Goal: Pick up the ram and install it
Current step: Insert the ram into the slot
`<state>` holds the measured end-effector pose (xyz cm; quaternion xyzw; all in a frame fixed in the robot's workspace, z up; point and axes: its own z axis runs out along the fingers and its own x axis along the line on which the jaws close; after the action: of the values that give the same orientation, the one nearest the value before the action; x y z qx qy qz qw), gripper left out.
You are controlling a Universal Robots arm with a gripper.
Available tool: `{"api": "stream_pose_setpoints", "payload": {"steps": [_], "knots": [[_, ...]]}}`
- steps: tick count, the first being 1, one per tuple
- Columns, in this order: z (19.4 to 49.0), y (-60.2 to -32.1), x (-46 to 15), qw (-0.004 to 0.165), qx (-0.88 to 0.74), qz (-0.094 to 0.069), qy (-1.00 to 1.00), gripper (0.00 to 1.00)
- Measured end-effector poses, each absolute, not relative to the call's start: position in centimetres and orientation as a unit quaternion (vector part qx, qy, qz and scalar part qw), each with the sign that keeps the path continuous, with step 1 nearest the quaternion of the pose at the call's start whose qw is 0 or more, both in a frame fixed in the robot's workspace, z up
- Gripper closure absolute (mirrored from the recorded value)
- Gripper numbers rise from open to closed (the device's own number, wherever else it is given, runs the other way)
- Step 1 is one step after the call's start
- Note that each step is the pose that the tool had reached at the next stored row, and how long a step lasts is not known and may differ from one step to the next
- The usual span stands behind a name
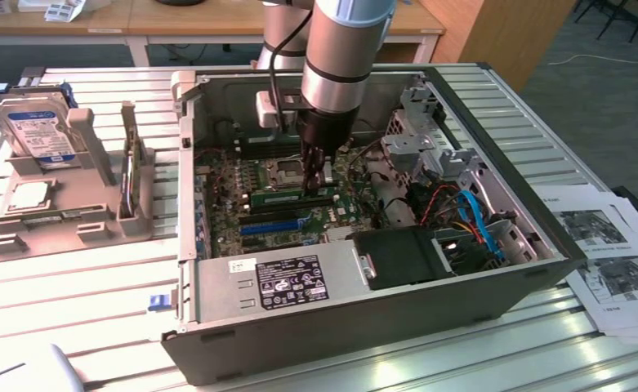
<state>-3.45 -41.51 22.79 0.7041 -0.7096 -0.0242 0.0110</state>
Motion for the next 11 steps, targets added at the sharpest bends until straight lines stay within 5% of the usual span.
{"api": "stream_pose_setpoints", "payload": {"steps": [11], "knots": [[22.64, -41.51, -3.5, 0.011, 0.703, -0.024, -0.711, 0.88]]}}
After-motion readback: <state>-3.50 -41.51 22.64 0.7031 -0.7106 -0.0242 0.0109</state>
